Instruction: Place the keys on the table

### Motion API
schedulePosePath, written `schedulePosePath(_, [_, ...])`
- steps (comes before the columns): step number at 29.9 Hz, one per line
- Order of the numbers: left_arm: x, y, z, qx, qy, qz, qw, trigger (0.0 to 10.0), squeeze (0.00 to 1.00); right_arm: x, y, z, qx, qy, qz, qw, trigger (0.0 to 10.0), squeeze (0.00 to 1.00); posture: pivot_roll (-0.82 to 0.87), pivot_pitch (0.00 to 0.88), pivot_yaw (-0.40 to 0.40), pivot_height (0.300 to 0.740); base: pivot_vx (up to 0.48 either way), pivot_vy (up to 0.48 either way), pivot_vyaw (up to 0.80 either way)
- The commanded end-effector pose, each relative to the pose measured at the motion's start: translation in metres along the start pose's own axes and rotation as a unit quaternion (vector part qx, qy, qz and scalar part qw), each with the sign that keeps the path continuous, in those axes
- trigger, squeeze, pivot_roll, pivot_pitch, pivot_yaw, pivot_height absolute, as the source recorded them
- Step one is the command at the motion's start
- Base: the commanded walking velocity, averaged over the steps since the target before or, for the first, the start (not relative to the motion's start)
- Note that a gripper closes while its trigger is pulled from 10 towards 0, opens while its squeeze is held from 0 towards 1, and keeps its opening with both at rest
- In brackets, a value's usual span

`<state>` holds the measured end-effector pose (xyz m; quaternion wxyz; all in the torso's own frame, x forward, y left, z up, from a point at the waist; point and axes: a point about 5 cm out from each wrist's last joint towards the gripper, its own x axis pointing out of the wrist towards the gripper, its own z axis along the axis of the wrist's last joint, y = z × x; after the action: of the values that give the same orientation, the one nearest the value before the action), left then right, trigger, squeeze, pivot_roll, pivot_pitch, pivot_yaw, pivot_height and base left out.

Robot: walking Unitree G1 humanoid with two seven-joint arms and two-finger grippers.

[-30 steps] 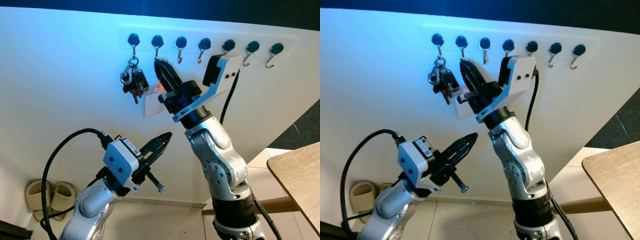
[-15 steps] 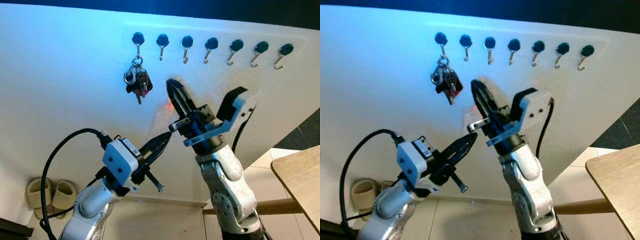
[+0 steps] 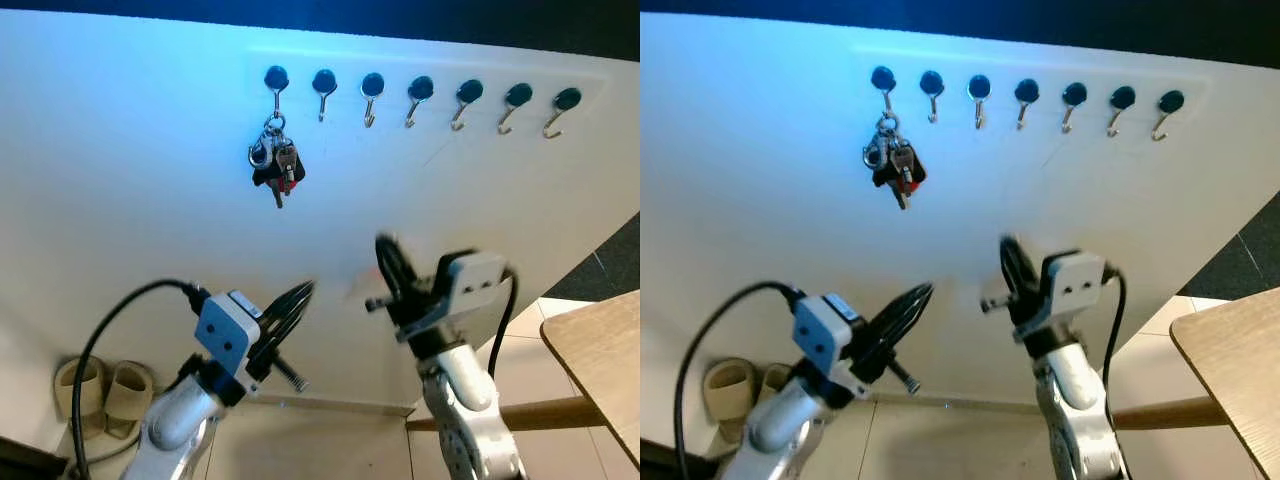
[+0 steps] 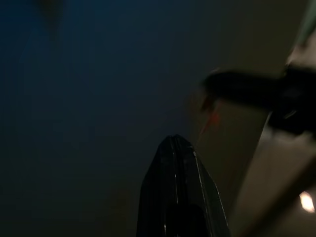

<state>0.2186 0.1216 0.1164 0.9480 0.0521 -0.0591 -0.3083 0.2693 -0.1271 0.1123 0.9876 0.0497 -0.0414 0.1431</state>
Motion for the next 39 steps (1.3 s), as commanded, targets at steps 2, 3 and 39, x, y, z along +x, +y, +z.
schedulePosePath(2, [-0.015,0.005,-0.036,-0.006,0.086,0.019,0.996,10.0,0.0,-0.008,-0.01,-0.035,0.018,0.082,-0.015,0.996,10.0,0.0,0.07,0.109,-0.046,0.74,0.0,0.0,0.0])
schedulePosePath(3, [-0.026,0.009,-0.062,-0.031,0.14,0.049,0.988,10.0,0.0,-0.014,-0.016,-0.062,0.024,0.145,-0.024,0.989,10.0,0.0,0.07,0.103,-0.047,0.74,0.0,0.0,0.0])
schedulePosePath(39, [-0.074,0.021,-0.176,-0.205,0.326,0.327,0.863,10.0,0.0,-0.085,-0.044,-0.165,-0.006,0.39,-0.097,0.916,10.0,0.0,0.03,0.0,-0.04,0.74,0.0,0.0,0.0])
